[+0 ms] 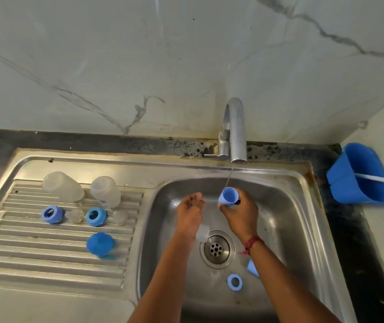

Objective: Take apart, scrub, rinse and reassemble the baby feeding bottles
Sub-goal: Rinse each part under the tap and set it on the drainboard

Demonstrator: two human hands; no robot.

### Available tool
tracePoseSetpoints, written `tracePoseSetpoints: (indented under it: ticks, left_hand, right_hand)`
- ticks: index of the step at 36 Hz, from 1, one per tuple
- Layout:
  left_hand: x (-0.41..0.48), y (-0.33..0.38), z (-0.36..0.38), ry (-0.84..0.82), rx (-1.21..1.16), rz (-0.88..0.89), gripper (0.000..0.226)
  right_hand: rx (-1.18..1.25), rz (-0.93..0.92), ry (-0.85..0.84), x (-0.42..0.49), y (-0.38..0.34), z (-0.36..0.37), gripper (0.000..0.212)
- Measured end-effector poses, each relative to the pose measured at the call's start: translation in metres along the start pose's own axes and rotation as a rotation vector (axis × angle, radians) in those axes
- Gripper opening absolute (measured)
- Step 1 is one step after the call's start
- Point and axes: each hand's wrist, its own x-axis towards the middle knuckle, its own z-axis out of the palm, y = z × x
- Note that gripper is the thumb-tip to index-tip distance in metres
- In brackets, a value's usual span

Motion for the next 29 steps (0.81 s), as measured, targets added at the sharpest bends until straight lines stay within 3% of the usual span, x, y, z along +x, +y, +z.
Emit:
tracePoseSetpoints:
  ticks: [4,7,10,13,16,19,21,23,25,29]
  left_hand:
    - [0.003,-0.002,0.005,0.002,-0.018,-0.027,0.020]
    - [0.004,-0.003,0.005,0.006,-0.029,-0.033,0.017]
    - [0.004,-0.005,0.004,0.013,-0.041,-0.051,0.012]
    - [0.003,-0.006,0.002,0.003,-0.045,-0.057,0.014]
    - [0.002,-0.007,-0.001,-0.003,-0.041,-0.062,0.019]
    - [0.001,-0.007,-0.003,-0.004,-0.047,-0.060,0.020]
    - [0.000,-0.006,-0.003,-0.009,-0.043,-0.055,0.020]
    - [-0.001,-0.005,-0.003,-0.014,-0.040,-0.050,0.021]
    - [-0.002,-0.003,-0.003,-0.016,-0.039,-0.049,0.021]
    - [-0.004,-0.001,-0.005,-0.021,-0.032,-0.045,0.021]
  right_hand:
    - [-0.034,-0.047,-0.123,0.000,0.000,-0.001,0.043]
    - [-0.009,-0.028,-0.021,0.001,0.001,-0.003,0.043]
    - [-0.019,-0.071,-0.123,0.001,0.000,-0.002,0.044]
    - [0.025,-0.019,-0.037,0.001,-0.003,-0.003,0.044]
    - [-0.013,-0.056,-0.110,0.003,-0.001,-0.003,0.043]
    - [-0.032,0.010,-0.038,0.004,0.002,-0.004,0.038]
    - [-0.053,-0.007,-0.110,0.003,0.003,-0.005,0.043]
    - [-0.008,0.002,-0.155,0.001,0.003,-0.007,0.042]
    - [0.050,0.061,-0.097,0.001,0.002,-0.011,0.039]
    - [0.164,0.103,-0.188,-0.004,-0.001,-0.016,0.051]
